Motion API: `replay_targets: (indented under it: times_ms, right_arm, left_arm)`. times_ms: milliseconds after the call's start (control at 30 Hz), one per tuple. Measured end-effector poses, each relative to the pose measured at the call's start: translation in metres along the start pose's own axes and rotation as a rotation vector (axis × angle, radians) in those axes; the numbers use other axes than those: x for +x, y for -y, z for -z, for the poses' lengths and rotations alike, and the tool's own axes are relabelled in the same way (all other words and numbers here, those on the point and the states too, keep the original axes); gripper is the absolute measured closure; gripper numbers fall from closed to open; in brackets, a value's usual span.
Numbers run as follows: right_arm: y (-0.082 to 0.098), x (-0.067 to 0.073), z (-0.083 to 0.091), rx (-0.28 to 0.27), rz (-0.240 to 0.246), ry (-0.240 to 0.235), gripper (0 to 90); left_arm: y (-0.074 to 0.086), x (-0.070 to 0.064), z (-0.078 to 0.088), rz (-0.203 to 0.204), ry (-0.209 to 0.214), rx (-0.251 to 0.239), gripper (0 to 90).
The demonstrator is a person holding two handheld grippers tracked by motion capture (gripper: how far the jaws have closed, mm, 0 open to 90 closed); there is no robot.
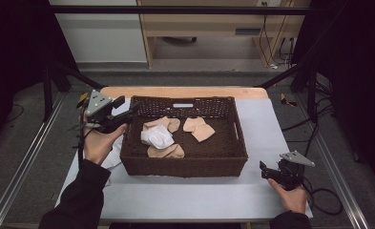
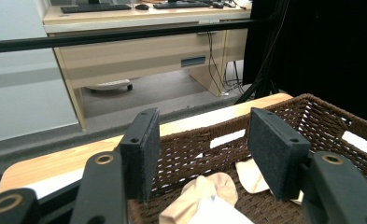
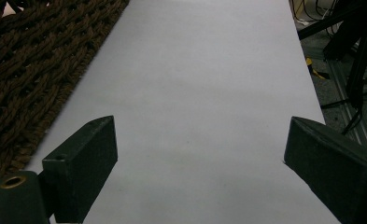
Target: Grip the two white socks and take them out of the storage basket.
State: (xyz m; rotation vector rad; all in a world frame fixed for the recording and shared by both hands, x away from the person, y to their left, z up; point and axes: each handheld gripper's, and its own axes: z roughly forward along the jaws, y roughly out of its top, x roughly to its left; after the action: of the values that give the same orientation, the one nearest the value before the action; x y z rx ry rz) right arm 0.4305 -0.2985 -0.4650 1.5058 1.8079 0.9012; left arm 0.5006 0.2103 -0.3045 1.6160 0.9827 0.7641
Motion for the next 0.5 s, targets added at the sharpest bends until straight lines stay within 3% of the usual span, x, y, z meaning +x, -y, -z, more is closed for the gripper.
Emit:
replay_targets:
  times_ms: [100, 200, 500]
  right_arm:
    - [0.0, 0.0, 0.0, -0.002, -0.002, 0.0, 9.8]
    - [0.0, 0.0, 0.0, -0.002, 0.003, 0.0, 9.8]
    - [0.0, -0.001, 0.0, -0.002, 0.005, 0.005, 9.8]
  left_arm:
    - [-0.002, -0.006, -0.01, 0.008, 0.002, 0.012, 43.6]
    - [0.0, -0.014, -0.024, -0.019, -0.006, 0.047, 45.7]
    - [0.022, -0.026, -0.062, -0.02, 0.003, 0.142, 47.0]
